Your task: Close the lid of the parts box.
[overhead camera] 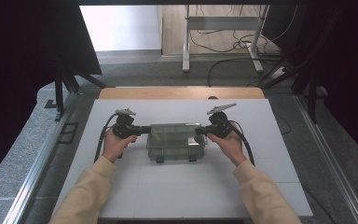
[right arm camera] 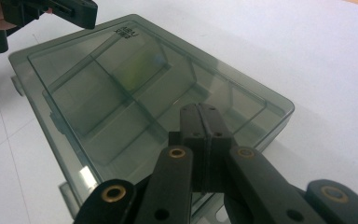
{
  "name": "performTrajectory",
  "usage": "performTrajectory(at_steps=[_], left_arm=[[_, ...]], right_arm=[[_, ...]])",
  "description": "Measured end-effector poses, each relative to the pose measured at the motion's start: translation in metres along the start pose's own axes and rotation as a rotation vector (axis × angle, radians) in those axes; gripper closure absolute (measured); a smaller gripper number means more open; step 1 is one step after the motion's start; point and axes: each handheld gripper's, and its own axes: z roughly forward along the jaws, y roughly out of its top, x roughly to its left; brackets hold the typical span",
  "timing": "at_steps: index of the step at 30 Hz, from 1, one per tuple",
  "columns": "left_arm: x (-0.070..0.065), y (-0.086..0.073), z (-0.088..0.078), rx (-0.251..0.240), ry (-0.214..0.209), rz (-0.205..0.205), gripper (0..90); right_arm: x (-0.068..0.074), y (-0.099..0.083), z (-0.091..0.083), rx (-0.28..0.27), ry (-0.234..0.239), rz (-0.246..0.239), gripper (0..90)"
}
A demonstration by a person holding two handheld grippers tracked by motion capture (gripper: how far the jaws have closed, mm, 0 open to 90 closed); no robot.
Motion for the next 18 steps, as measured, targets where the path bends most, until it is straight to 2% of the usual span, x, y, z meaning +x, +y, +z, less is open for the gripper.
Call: performTrajectory(at_steps=[10, 18], left_arm=[[-0.0045, -0.0046, -0.0002, 0.011, -0.003, 0.008, 89.8], [-0.0075, -0.0085, -0.0004, 0.021, -0.008, 0.012, 89.8]], right_arm=[[0.0021, -0.0018, -0.0003, 0.006, -0.004, -0.012, 90.0], [0.0016, -0.0099, 0.0032, 0.028, -0.006, -0.006, 90.0]])
